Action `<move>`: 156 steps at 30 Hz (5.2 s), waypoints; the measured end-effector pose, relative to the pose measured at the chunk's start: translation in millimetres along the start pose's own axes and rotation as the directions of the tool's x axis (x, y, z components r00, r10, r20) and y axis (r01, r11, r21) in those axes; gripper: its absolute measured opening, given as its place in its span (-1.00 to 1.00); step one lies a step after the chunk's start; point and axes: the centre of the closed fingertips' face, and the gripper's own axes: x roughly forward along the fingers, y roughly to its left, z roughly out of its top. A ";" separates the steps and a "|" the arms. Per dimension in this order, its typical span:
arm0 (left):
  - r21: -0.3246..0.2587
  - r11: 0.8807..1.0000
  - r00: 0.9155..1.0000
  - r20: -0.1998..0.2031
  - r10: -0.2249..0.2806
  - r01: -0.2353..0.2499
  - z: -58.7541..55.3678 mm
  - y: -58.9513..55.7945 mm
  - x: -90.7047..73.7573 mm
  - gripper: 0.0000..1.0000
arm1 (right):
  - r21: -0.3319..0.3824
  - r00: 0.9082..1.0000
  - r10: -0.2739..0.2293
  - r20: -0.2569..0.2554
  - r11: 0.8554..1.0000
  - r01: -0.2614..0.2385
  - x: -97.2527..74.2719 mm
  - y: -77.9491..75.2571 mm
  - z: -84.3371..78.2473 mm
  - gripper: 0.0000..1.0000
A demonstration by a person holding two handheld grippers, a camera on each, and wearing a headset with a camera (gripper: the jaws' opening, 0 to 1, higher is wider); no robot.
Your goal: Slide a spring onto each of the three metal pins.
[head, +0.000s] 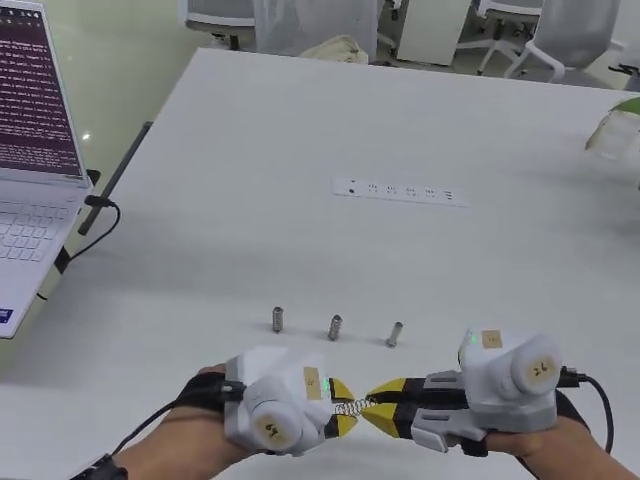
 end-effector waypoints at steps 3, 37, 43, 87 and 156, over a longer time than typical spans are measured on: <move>-0.002 1.000 1.000 0.002 -0.002 0.002 0.9 -0.9 0.4 -0.94 | 0.002 1.000 -0.003 -0.001 1.000 0.003 -1.3 -1.3 -1.3 -0.84; -0.056 0.998 0.997 0.073 -0.037 0.041 16.1 2.3 10.1 -0.96 | -0.117 0.996 -0.038 -0.086 0.993 0.027 -22.5 -4.8 8.4 -0.83; -0.070 0.997 0.994 0.108 -0.034 0.042 23.7 4.4 9.7 -0.96 | -0.180 0.990 -0.033 -0.135 0.984 0.009 -27.1 -5.8 12.5 -0.83; -0.103 0.987 0.970 0.224 -0.099 0.124 52.8 -2.3 0.5 -0.97 | -0.555 0.889 -0.017 -0.458 0.786 -0.271 -31.5 8.2 7.1 -0.83; -0.407 0.891 0.969 0.050 0.244 -0.203 -61.9 49.1 -76.5 -0.49 | -0.471 0.874 -0.067 -0.481 0.861 -0.193 -33.8 -57.4 -13.1 -0.83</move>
